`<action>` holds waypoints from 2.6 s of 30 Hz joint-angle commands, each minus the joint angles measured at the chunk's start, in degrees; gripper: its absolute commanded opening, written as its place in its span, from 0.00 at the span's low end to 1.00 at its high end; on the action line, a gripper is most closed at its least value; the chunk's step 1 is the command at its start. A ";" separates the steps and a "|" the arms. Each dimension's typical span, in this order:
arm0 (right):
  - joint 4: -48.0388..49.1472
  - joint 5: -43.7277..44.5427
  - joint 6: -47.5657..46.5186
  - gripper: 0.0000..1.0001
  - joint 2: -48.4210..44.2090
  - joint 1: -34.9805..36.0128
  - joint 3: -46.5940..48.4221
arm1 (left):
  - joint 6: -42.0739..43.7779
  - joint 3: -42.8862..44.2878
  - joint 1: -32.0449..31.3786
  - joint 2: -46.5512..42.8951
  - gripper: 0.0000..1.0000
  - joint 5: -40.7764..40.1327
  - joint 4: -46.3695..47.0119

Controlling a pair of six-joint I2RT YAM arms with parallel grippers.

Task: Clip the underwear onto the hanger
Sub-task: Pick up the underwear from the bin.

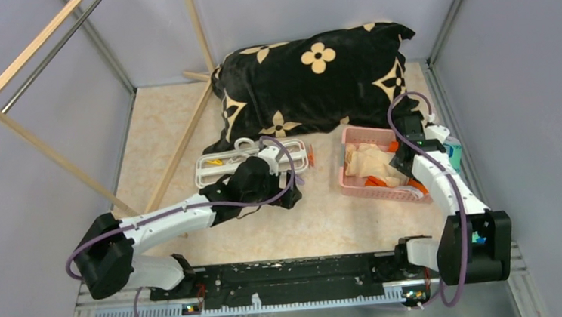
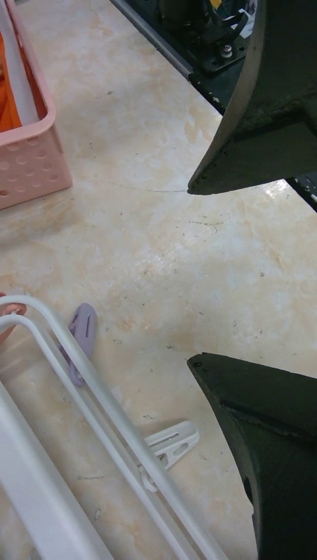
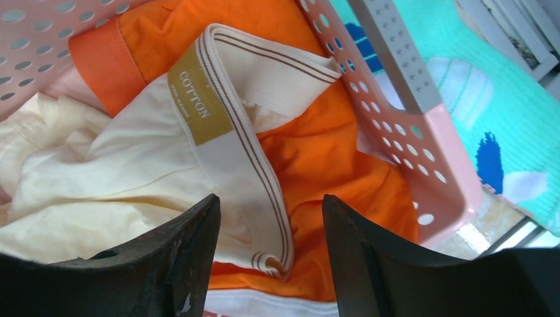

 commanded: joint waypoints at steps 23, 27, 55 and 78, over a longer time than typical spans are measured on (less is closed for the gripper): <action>0.36 -4.68 -8.43 0.00 -10.70 -1.17 8.69 | -0.20 -2.22 -0.05 -4.77 0.94 -2.87 -1.82; -2.64 -6.85 -10.01 0.01 -12.03 -1.17 13.30 | 0.47 -1.71 -0.06 -6.39 0.95 -3.86 -1.78; 5.12 -12.86 -5.12 0.38 -2.20 -1.17 -3.71 | 1.04 -1.50 -0.04 -7.12 0.96 -4.58 -3.31; -0.14 -30.89 -19.60 0.00 -14.84 -0.77 22.76 | 7.47 7.28 8.97 -20.02 1.00 -0.94 -11.27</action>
